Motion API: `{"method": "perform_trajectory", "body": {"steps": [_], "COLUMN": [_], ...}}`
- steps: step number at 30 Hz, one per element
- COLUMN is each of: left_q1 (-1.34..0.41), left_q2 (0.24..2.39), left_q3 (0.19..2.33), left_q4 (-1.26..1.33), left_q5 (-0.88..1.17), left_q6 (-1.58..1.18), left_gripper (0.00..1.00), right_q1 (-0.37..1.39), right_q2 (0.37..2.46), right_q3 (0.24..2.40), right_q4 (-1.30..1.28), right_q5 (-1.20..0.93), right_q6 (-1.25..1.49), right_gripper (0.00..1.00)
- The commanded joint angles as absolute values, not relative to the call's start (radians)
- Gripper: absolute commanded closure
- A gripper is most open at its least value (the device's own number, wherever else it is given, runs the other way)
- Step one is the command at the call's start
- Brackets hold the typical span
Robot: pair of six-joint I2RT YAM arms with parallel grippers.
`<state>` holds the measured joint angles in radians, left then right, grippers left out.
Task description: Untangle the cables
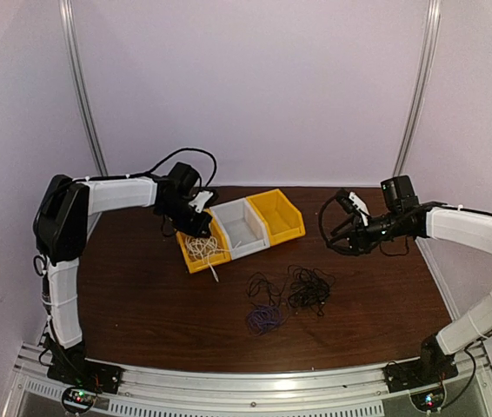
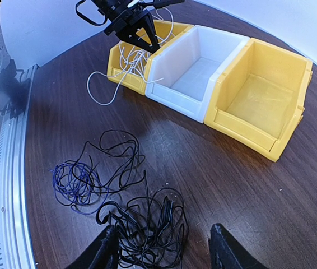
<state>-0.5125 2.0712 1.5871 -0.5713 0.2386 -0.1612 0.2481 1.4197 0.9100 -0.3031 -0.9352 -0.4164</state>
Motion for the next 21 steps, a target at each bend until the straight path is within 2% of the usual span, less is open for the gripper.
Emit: {"method": "perform_trajectory", "body": {"steps": [1,4,6,15,21], "left_q1": [-0.515,-0.520,-0.528,-0.531,-0.504], "left_q2": [2.083,2.078,2.054,1.941,1.872], "left_q3": [1.645,1.675,1.687,1.750,1.725], "left_q4": [-0.653,-0.696,-0.707,-0.804,-0.819], "left_q5": [0.214,0.194,0.158,0.087,-0.037], "left_q6": [-0.167,-0.153,-0.148,-0.127,-0.140], "left_gripper": [1.00,0.78,0.69,0.53,0.38], "right_q1": [0.248,0.253,0.254,0.261,0.265], "right_q2": [1.429,1.430,1.430,1.434,1.437], "right_q3": [0.940,0.942,0.942,0.943,0.946], "right_q4": [-0.317,-0.319,-0.319,-0.319,-0.322], "right_q5": [-0.943,-0.943,-0.943,-0.940,-0.939], "right_q6": [-0.423,-0.424,-0.424,-0.423,-0.426], "right_gripper": [0.45,0.45,0.45,0.45,0.45]}}
